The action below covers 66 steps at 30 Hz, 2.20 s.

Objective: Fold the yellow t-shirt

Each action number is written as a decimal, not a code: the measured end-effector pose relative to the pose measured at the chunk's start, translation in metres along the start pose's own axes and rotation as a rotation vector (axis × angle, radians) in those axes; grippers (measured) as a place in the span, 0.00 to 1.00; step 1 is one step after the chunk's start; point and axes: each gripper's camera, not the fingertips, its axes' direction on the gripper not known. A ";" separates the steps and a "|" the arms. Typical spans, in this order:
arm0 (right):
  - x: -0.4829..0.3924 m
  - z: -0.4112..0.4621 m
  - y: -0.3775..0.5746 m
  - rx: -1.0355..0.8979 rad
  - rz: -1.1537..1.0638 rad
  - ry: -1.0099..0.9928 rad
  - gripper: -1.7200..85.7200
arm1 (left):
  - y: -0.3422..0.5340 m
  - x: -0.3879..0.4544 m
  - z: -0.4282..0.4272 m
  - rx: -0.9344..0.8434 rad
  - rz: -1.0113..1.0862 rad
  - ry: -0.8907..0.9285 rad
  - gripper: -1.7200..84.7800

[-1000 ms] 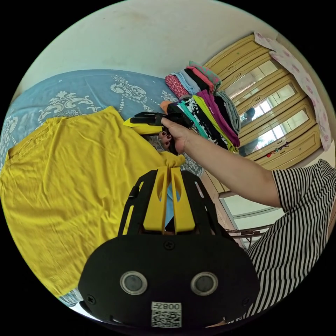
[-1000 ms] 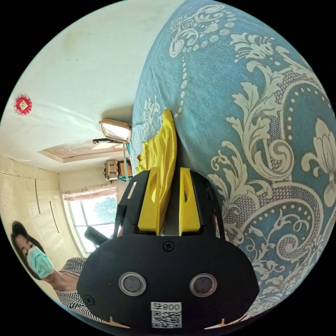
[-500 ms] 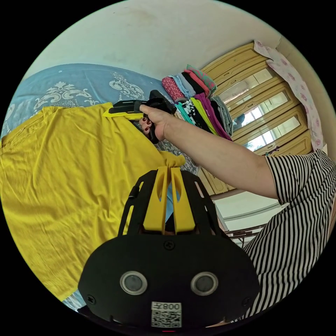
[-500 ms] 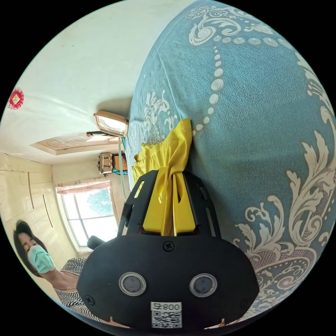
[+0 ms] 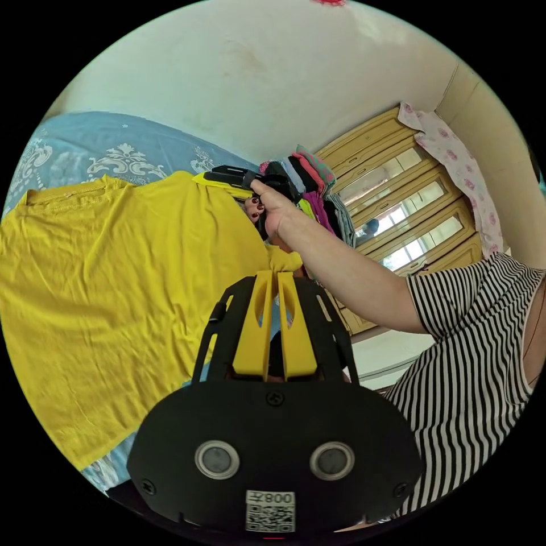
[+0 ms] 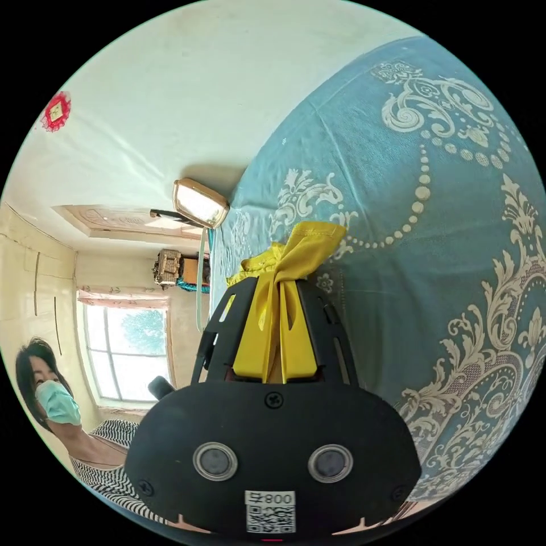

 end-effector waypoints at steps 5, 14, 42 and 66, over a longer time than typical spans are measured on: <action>-0.115 0.052 -0.015 0.001 -0.127 0.015 0.03 | 0.068 -0.040 -0.081 0.133 -0.060 -0.012 0.03; -0.303 0.221 -0.040 -0.107 -0.274 0.032 0.03 | 0.240 -0.152 -0.236 0.430 -0.318 -0.096 0.04; -0.586 0.593 -0.108 -0.469 -0.388 0.495 0.03 | 0.581 -0.394 -0.341 0.648 -0.739 -0.027 0.04; -0.706 0.509 -0.128 -0.434 -0.582 0.431 0.09 | 0.594 -0.380 -0.353 0.524 -0.502 -0.273 0.03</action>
